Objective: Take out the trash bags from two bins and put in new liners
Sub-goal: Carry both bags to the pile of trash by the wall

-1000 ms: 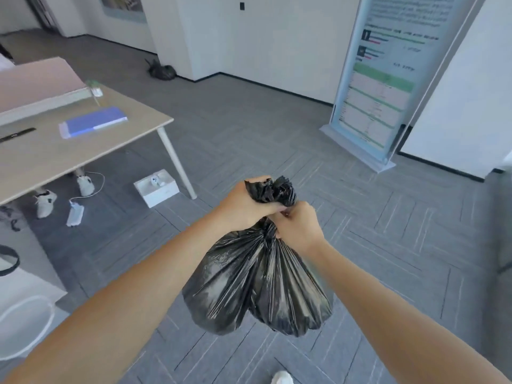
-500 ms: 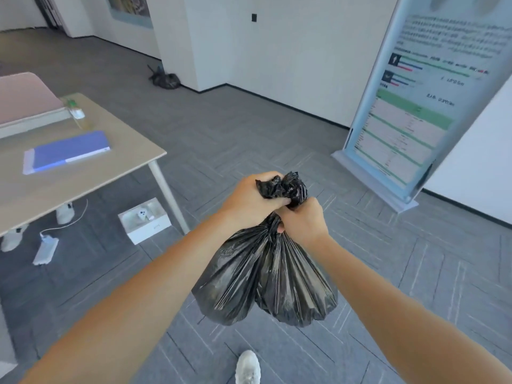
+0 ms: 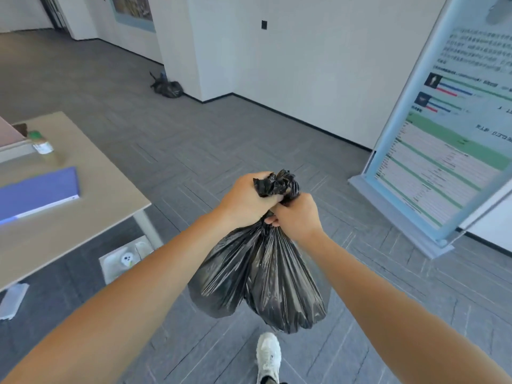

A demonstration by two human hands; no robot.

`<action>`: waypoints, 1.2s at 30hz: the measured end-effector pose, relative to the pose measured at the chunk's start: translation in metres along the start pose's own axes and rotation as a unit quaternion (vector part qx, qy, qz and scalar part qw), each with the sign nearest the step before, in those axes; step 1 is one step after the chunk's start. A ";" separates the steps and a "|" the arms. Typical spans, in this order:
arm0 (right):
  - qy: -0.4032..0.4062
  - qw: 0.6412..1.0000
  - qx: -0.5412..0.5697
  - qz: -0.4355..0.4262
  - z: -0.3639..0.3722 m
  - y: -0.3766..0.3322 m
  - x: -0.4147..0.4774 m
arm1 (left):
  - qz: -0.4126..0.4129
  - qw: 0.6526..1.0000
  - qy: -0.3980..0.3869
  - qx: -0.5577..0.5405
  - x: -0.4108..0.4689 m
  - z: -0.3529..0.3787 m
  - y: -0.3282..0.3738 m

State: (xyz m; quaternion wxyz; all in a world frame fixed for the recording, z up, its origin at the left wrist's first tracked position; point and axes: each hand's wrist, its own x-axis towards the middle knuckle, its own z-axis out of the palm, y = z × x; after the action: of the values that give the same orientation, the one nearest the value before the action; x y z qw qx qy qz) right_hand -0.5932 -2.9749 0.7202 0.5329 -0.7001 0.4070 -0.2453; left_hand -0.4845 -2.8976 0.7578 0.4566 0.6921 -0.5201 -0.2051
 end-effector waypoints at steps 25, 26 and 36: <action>-0.105 0.993 -0.035 -0.037 0.214 -0.147 0.660 | -0.059 0.994 0.086 0.025 0.573 -0.272 -0.276; -0.107 0.993 -0.031 -0.042 0.223 -0.154 0.679 | -0.061 0.993 0.099 0.024 0.589 -0.283 -0.284; -0.144 0.989 0.005 -0.046 0.344 -0.203 0.948 | -0.119 0.980 0.159 0.008 0.811 -0.393 -0.407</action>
State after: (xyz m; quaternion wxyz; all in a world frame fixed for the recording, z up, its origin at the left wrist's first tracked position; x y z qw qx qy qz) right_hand 0.2565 -3.5549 0.7198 0.5772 -0.7436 0.2926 -0.1683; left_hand 0.3346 -3.4512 0.7645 0.5002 0.7765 -0.3560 -0.1415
